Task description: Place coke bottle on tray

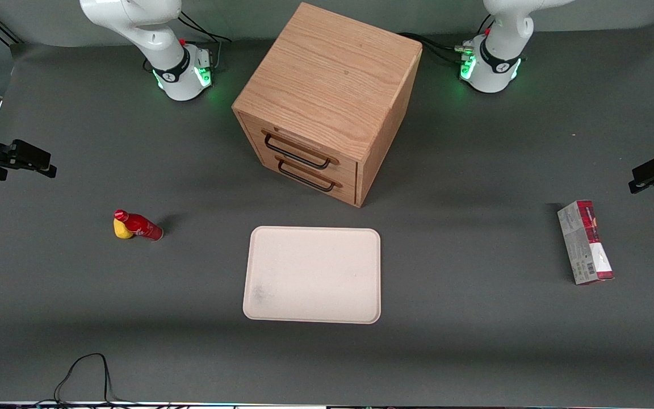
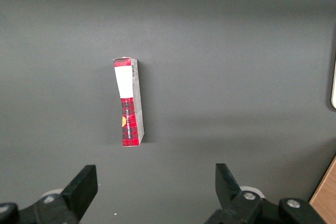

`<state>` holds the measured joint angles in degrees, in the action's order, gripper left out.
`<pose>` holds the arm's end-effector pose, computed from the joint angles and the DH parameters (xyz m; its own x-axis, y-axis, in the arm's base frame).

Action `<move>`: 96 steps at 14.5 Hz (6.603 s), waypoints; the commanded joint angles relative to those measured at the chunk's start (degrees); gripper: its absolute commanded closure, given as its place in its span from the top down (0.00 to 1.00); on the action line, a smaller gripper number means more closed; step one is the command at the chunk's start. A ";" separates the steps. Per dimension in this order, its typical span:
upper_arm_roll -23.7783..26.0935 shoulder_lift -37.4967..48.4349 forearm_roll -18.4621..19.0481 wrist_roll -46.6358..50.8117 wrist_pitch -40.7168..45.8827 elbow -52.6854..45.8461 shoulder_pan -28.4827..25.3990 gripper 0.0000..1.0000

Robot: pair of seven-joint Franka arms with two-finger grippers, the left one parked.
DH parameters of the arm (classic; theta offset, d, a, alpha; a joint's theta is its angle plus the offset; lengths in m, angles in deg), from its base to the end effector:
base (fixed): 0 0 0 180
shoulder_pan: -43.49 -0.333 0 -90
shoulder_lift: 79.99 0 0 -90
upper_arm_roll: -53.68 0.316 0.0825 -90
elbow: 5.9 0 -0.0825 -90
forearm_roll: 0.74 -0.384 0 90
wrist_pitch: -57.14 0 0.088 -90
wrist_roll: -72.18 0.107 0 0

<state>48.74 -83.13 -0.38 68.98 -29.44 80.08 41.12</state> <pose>0.5649 -0.0246 0.6217 0.9989 0.0106 -0.0447 0.0110 -0.9999 0.0085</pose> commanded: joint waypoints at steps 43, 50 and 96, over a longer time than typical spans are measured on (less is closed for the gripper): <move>-2.09 -5.04 -1.06 -0.14 -47.01 39.25 -1.41 1.00; -2.09 -4.77 -1.06 -0.14 -47.63 40.14 -1.41 0.82; 13.20 -29.64 4.22 10.48 6.60 -35.89 -17.66 0.00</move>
<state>61.85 -111.74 2.81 76.82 -23.77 47.46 25.28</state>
